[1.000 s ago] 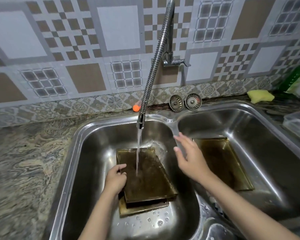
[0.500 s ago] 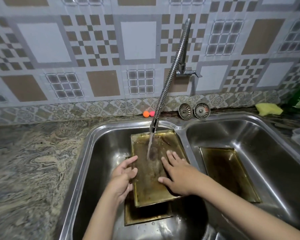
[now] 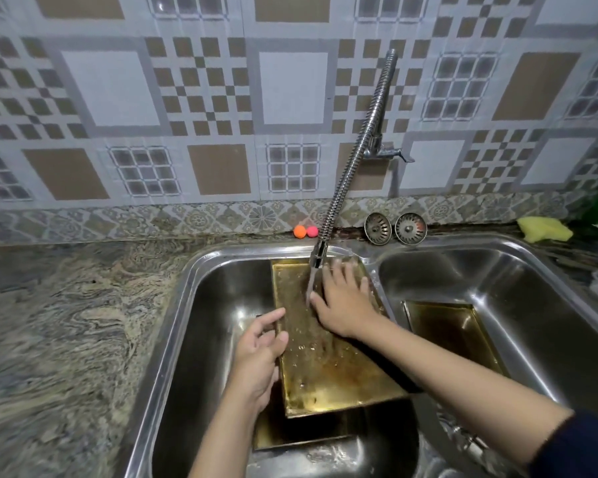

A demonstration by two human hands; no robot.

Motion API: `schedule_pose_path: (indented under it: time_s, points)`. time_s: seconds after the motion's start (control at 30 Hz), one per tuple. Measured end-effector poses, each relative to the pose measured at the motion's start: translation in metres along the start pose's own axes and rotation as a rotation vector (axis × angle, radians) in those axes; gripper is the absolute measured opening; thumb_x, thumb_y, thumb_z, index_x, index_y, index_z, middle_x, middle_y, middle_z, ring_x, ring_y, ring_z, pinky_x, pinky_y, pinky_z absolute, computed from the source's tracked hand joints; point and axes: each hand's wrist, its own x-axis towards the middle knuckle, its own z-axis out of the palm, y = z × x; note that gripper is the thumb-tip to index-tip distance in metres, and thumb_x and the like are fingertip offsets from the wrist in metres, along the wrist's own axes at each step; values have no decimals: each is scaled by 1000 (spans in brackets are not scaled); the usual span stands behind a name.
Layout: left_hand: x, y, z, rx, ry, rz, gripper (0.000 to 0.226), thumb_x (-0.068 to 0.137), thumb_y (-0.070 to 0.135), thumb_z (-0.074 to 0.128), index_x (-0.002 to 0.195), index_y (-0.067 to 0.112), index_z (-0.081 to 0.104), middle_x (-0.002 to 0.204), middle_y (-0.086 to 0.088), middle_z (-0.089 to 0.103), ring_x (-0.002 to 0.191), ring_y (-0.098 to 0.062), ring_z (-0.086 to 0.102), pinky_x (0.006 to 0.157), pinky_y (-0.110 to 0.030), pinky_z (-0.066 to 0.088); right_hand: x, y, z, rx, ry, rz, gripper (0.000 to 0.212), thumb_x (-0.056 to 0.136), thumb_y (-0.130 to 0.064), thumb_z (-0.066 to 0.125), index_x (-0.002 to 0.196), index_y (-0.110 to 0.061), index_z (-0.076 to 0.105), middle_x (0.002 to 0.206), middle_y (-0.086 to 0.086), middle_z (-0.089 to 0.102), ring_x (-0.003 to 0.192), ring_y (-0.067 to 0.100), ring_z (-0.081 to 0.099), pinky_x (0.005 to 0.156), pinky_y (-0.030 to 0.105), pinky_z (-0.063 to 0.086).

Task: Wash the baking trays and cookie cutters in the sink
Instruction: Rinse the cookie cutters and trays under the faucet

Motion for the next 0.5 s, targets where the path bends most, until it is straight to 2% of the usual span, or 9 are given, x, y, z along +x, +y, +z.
schedule_pose_path:
  time_s: [0.07, 0.13, 0.17, 0.2, 0.3, 0.33, 0.4, 0.47, 0.5]
  points:
    - [2, 3, 6, -4, 45, 26, 35, 89, -9, 53, 108, 17, 66, 120, -27, 60, 115, -31, 56, 105, -47, 40, -15, -18, 6, 65, -39, -253, 64, 99, -50, 23, 152, -22, 0, 160, 0, -9, 145, 20, -16, 115, 58, -6]
    - [5, 10, 1, -21, 109, 22, 35, 89, -9, 51, 104, 19, 65, 116, -22, 63, 105, -24, 59, 96, -41, 46, -37, -18, 11, 56, -140, -489, 59, 100, -48, 25, 151, -32, -1, 160, -7, -10, 145, 12, -14, 114, 47, -8]
    - [6, 13, -5, -31, 124, 12, 35, 90, -9, 50, 103, 20, 65, 112, -18, 64, 100, -22, 60, 88, -39, 48, -37, -9, 13, 12, -154, -518, 59, 100, -50, 25, 151, -34, 0, 160, -7, -10, 145, 12, -13, 114, 43, -8]
    - [5, 15, -10, -43, 119, 2, 35, 90, -9, 50, 102, 21, 64, 108, -14, 65, 94, -22, 61, 80, -37, 51, -29, -1, 14, -17, -142, -463, 61, 99, -53, 24, 152, -33, 1, 160, -4, -9, 146, 14, -13, 114, 43, -8]
    - [-1, 13, -2, -12, 56, -13, 35, 90, -9, 51, 104, 20, 63, 99, -8, 66, 81, -18, 62, 59, -30, 53, -2, 1, 10, 89, -59, -24, 71, 98, -54, 23, 153, -13, 5, 160, 10, -10, 147, 26, -12, 117, 49, -4]
    - [-1, 10, 4, 10, 53, -7, 34, 90, -9, 51, 105, 20, 63, 98, -7, 66, 79, -16, 61, 56, -26, 51, 0, -7, 10, 115, -26, 17, 70, 98, -52, 23, 152, -12, 4, 160, 8, -10, 147, 27, -10, 115, 53, -4]
    - [0, 8, 11, 1, 63, 19, 34, 89, -10, 51, 109, 15, 62, 103, -12, 65, 78, -13, 60, 51, -19, 49, -9, -28, 11, 117, -21, -205, 63, 100, -46, 25, 153, -20, 3, 160, -3, -8, 148, 21, -7, 114, 56, -5]
    - [3, 8, 4, -53, 77, 14, 36, 88, -13, 50, 116, 8, 60, 109, -22, 64, 86, -17, 62, 58, -17, 55, -25, -32, 11, 97, -114, -466, 59, 101, -42, 27, 153, -25, 5, 160, -8, -3, 148, 12, -4, 116, 45, -4]
    - [3, 9, -2, -63, 80, 2, 37, 88, -13, 50, 117, 7, 60, 108, -23, 63, 88, -21, 63, 64, -20, 58, -27, -24, 12, 62, -147, -513, 59, 101, -44, 27, 153, -25, 6, 160, -9, -3, 147, 11, -3, 117, 42, -3]
